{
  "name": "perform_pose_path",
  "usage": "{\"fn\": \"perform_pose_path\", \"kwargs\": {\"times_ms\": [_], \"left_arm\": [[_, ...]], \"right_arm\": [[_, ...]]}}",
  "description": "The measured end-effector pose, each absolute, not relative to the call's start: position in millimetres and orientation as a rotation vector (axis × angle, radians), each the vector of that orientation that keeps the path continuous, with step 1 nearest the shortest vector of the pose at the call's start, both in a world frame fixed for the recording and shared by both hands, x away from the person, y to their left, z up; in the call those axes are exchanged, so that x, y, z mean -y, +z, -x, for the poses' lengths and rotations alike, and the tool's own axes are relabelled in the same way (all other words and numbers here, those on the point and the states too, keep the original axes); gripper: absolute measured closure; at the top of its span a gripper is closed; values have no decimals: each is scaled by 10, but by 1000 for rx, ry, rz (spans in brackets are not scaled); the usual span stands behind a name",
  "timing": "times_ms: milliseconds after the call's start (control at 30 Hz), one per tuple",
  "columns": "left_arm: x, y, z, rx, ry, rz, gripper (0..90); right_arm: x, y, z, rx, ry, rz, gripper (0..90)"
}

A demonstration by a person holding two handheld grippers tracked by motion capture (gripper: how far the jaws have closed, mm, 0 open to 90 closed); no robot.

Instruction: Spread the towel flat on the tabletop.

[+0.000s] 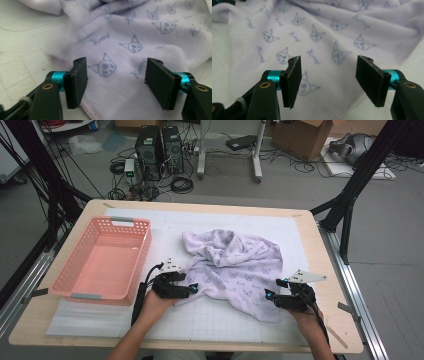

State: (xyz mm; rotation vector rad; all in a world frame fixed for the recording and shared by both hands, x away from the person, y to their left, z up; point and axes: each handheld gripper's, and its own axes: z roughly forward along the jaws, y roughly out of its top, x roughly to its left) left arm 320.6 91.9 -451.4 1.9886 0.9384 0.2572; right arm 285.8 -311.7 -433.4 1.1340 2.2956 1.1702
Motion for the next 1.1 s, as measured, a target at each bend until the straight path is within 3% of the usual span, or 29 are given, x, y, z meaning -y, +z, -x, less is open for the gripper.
{"fn": "perform_pose_path", "kwargs": {"times_ms": [200,400,467,500,567,800,1100], "left_arm": [[-877,-4509,-3181,-920,305,-2026,483],[-874,-4508,-3180,-947,347,-2024,746],[-874,-4511,-3183,-945,336,-2019,853],[-875,-4509,-3183,-943,339,-2023,861],[-886,-4510,-3193,-956,324,-2003,870],[-985,-4467,-3249,-1001,334,-1877,873],[-1011,-4354,-3542,-1062,372,-1851,872]], "right_arm": [[3054,-4479,-2899,-2355,1130,-1165,454],[3046,-4475,-2906,-2328,1068,-1160,640],[3059,-4472,-2914,-2321,1062,-1167,759],[3068,-4471,-2920,-2320,1067,-1168,821],[3079,-4468,-2933,-2322,1079,-1179,864],[3094,-4384,-3045,-2202,1120,-1181,880],[3149,-4344,-3374,-2063,1117,-1236,881]]}}
